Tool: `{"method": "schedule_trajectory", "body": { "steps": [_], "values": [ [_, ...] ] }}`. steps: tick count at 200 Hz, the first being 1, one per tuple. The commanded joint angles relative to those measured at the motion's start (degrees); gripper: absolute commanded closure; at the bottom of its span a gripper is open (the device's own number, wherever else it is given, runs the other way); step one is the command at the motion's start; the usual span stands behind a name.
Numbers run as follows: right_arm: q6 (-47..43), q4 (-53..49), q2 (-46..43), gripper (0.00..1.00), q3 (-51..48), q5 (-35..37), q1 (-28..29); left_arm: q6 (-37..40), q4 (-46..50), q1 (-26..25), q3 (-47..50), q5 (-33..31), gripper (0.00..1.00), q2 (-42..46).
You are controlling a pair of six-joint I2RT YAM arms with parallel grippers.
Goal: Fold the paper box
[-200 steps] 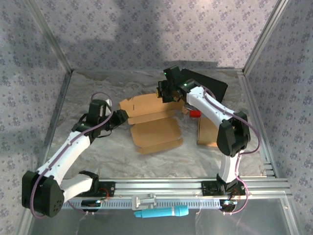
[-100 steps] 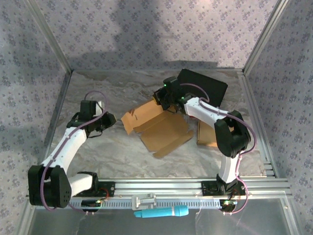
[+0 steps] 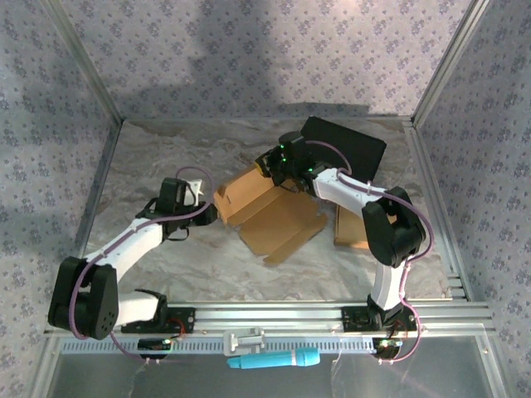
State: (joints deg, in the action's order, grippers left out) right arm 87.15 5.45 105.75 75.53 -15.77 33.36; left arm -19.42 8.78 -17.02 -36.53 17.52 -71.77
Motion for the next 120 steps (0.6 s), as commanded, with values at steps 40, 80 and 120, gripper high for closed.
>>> {"method": "schedule_trajectory", "body": {
  "steps": [40,80,120],
  "values": [
    [0.1,5.5,-0.1,1.0,-2.3,-3.2,-0.4,3.6,-3.1,-2.9,-0.7,-1.8,0.68,-2.2],
    [0.5,9.5,0.7,1.0,-3.4,-4.9,-0.7,4.8,-4.2,-5.4,-0.7,-2.4,0.67,-2.4],
    [1.4,11.9,0.7,1.0,-4.6,-5.2,-1.0,5.7,-5.8,-6.9,0.4,-3.4,0.66,-2.0]
  ]
}}
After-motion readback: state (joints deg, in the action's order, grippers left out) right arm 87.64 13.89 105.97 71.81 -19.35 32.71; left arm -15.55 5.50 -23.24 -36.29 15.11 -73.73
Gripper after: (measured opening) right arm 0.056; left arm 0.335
